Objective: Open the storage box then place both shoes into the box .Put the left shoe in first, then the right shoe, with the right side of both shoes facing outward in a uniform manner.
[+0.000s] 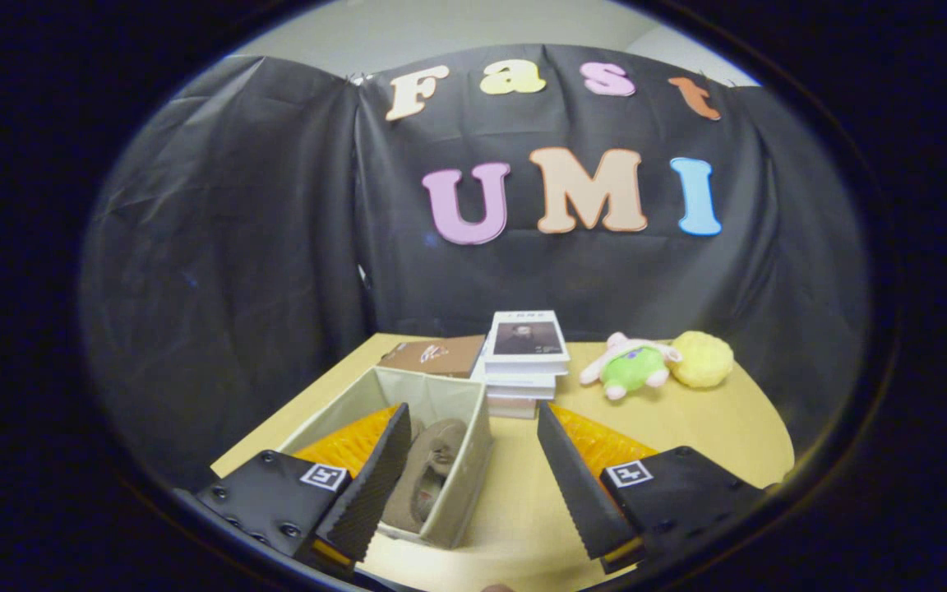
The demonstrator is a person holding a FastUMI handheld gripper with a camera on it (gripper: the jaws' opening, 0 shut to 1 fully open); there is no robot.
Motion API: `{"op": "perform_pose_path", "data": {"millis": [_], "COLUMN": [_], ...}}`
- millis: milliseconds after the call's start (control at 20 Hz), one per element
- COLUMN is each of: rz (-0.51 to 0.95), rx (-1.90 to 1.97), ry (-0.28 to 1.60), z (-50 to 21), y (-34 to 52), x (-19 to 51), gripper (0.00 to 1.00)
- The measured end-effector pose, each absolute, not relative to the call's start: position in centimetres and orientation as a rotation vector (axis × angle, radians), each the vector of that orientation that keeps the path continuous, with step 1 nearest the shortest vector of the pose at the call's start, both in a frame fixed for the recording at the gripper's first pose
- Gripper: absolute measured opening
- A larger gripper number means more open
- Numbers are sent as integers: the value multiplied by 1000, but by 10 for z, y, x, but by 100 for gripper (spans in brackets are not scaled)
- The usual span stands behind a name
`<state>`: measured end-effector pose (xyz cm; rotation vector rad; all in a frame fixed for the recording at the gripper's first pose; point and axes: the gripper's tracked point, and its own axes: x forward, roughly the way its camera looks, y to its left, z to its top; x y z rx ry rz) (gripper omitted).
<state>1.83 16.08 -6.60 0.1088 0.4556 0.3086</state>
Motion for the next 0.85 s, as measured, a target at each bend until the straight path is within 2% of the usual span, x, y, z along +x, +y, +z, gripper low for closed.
{"op": "perform_pose_path", "data": {"millis": [450,850], "rz": [153,107], "rx": [99,119], "ry": [266,217], "z": [-24,-11], "y": [32,-19], "x": [20,24], "gripper": [97,97]}}
